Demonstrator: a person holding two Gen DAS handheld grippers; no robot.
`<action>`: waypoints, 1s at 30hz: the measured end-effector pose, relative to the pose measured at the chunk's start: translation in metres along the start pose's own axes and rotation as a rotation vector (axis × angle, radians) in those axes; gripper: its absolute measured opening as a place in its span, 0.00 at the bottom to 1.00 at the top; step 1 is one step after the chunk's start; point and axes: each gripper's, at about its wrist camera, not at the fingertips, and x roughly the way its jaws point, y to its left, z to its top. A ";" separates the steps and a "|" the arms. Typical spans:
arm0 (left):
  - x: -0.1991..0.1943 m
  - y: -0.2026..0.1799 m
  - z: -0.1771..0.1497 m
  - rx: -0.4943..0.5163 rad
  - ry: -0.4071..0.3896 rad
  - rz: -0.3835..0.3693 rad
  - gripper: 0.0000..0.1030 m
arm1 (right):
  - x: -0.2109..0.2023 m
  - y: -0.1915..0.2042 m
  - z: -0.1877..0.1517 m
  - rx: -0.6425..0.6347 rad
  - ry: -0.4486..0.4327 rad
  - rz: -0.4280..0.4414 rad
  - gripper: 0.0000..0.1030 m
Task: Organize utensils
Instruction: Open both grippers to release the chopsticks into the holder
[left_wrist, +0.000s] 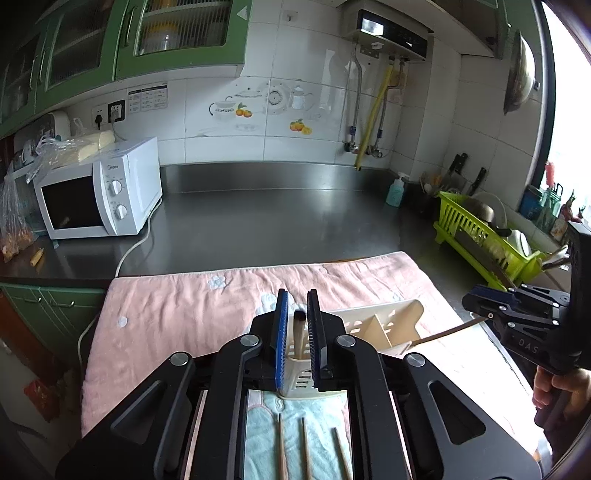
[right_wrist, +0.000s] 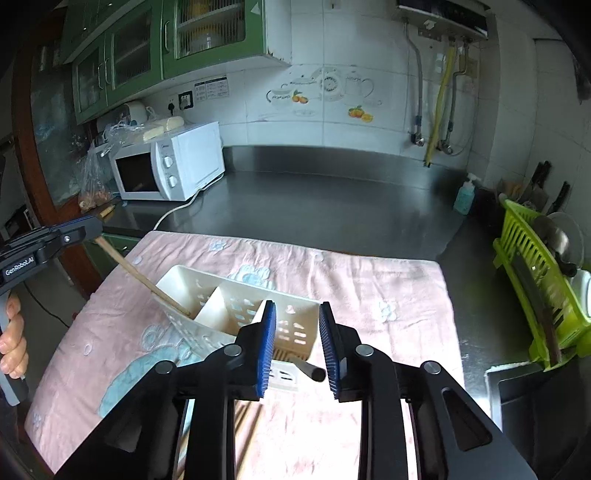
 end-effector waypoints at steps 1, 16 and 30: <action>-0.004 0.001 0.000 -0.004 -0.007 -0.006 0.14 | -0.005 0.000 -0.002 0.005 -0.012 -0.001 0.24; -0.083 0.013 -0.085 -0.014 -0.039 0.026 0.47 | -0.066 0.040 -0.129 0.045 -0.038 0.040 0.28; -0.067 0.021 -0.219 -0.026 0.137 0.046 0.47 | -0.043 0.082 -0.244 0.106 0.092 0.002 0.28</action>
